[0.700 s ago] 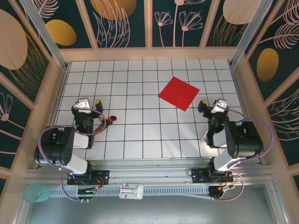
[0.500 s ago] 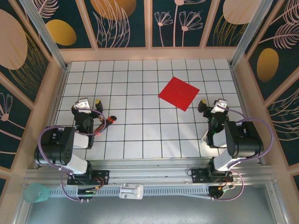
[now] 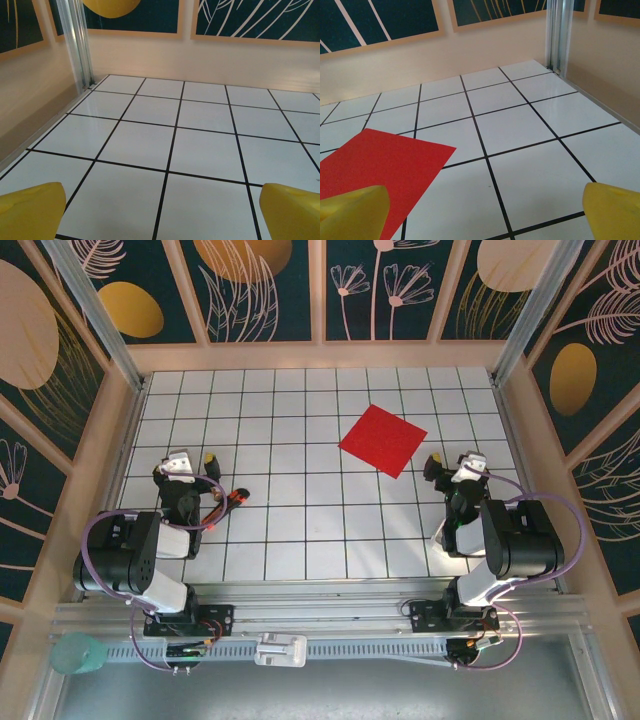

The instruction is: Fold a paper plane with a square sheet of paper (pick it up from the middle)

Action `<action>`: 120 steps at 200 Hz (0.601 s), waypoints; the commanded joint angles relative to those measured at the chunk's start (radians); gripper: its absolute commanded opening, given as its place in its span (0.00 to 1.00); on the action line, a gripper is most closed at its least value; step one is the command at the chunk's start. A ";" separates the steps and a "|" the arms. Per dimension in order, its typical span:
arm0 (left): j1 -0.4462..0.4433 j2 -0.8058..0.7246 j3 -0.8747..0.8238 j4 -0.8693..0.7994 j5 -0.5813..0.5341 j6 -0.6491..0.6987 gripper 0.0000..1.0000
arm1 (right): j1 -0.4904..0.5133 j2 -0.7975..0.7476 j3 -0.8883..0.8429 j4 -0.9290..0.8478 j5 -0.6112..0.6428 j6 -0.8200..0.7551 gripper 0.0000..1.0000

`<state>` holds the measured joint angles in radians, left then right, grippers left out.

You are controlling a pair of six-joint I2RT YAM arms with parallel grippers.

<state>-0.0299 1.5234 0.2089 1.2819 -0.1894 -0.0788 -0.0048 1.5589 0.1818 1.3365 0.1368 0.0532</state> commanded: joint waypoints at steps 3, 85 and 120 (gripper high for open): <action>0.005 0.003 0.012 0.034 0.019 0.011 0.99 | 0.005 0.010 0.015 0.042 0.020 -0.021 0.99; 0.005 0.001 0.012 0.034 0.018 0.010 0.99 | 0.005 0.010 0.016 0.042 0.020 -0.021 0.99; 0.005 0.003 0.006 0.046 -0.063 -0.021 0.99 | 0.006 0.010 0.015 0.041 0.019 -0.019 0.99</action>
<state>-0.0299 1.5234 0.2085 1.2823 -0.2024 -0.0799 -0.0048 1.5589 0.1818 1.3365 0.1368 0.0528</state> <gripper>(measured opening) 0.988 0.992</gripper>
